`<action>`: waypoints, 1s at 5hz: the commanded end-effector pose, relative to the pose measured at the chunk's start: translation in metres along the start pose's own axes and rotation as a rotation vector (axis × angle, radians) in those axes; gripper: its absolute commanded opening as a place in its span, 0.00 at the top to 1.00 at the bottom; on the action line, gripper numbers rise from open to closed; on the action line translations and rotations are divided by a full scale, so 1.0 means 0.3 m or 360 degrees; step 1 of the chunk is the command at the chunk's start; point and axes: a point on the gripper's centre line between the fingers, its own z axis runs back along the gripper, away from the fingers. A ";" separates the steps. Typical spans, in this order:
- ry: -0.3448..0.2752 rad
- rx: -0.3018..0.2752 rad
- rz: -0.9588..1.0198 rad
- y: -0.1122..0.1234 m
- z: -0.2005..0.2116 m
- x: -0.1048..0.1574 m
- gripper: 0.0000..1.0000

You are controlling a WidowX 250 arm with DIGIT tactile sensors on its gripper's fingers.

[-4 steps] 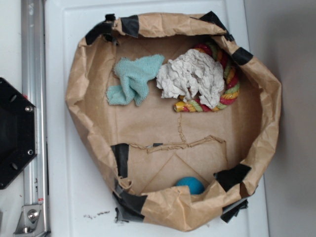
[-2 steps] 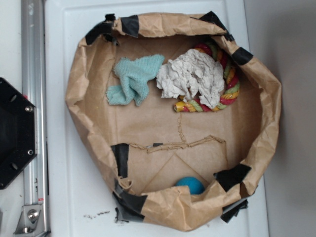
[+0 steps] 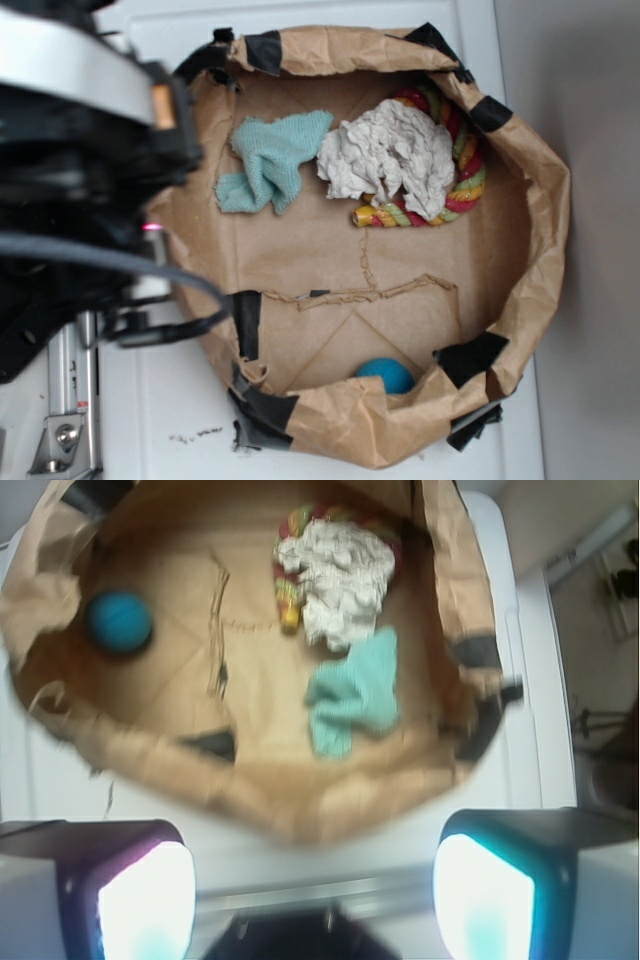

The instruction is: Grab the blue cloth.

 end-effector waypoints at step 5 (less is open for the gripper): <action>0.0182 0.0055 -0.0305 0.108 -0.502 0.073 0.00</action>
